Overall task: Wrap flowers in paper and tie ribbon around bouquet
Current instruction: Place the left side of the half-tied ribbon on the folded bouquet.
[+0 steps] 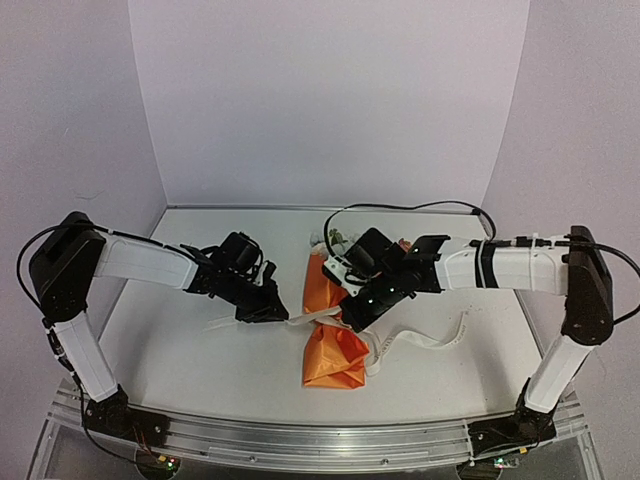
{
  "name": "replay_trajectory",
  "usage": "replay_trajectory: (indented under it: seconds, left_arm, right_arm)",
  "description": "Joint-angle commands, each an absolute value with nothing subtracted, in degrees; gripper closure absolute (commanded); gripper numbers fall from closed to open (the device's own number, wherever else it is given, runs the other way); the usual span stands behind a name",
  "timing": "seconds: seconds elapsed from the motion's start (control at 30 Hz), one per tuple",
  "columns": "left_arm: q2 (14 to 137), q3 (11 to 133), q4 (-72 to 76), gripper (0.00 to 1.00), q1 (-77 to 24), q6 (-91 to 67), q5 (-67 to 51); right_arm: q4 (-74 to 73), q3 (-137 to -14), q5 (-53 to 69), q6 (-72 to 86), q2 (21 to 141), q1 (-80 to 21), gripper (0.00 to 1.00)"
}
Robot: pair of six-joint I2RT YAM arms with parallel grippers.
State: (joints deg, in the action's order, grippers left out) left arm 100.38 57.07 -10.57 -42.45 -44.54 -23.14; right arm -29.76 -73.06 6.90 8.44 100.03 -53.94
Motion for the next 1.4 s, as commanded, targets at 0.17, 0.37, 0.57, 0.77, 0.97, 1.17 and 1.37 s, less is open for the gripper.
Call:
replay_trajectory:
  seconds: [0.17,0.37,0.57,0.77,0.97,1.17,1.37]
  left_arm:
    - [99.7,57.5,-9.1,0.91,-42.2,-37.5,-23.9]
    - [98.6,58.9,-10.1,0.76,-42.3,-35.8,-21.9]
    - [91.7,58.0,-10.1,0.65,-42.3,-31.4,-19.6]
    - [90.2,59.6,-8.0,0.63,-43.6,-25.1,-25.1]
    - [96.5,63.8,-5.3,0.68,-46.0,-22.0,-29.4]
    - [102.0,68.0,-4.6,0.70,-47.4,-20.4,-30.6]
    - [106.5,70.9,-4.9,0.72,-48.7,-19.9,-31.5]
  right_arm:
    - [-32.2,-69.3,2.3,15.3,95.6,-56.0,0.99]
    - [-32.2,-68.7,0.5,16.9,96.0,-56.3,0.98]
    - [-32.3,-68.2,-1.6,18.6,96.1,-56.3,0.95]
    - [-32.3,-68.1,-1.5,19.3,96.0,-56.3,0.92]
    - [-32.0,-67.9,-0.7,20.0,95.6,-56.3,0.88]
    - [-31.5,-66.8,-0.5,20.8,94.9,-56.3,0.88]
    - [-31.5,-65.8,-0.4,21.3,94.0,-56.3,0.86]
